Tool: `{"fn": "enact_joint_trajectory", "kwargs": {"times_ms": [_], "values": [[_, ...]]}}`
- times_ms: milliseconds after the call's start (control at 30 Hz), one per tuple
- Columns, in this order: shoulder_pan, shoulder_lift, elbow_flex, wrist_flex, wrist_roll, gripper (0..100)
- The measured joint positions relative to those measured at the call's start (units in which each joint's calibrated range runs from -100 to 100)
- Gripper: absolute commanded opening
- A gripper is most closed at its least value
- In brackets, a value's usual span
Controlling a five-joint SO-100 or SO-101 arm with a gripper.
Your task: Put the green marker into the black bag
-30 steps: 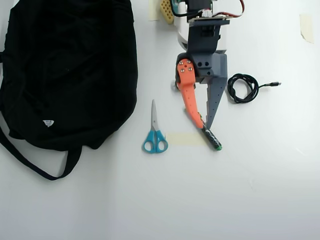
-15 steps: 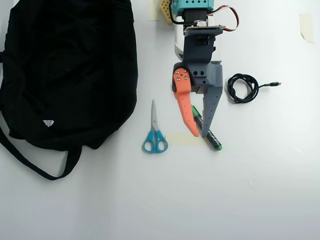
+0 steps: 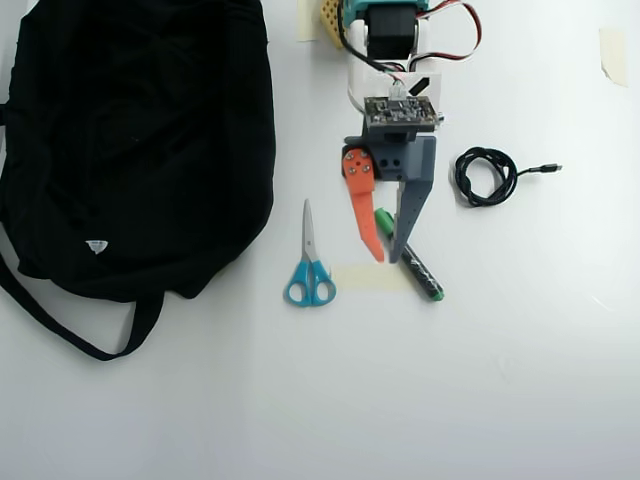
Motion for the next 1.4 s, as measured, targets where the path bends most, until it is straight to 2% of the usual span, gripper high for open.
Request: {"fn": "enact_joint_trajectory", "kwargs": {"times_ms": [333, 533, 700, 933, 1100, 1400], "values": [[0.22, 0.00, -6.76, 35.04, 0.00, 2], [0.15, 0.00, -7.23, 46.37, 0.00, 2], [-0.81, -0.91, -7.63, 50.49, 0.00, 2], [-7.20, -6.23, -7.70, 52.55, -0.15, 2], [-11.09, -6.31, -7.70, 57.96, -0.20, 2], [-11.17, -6.31, -7.70, 59.60, -0.34, 2]]}}
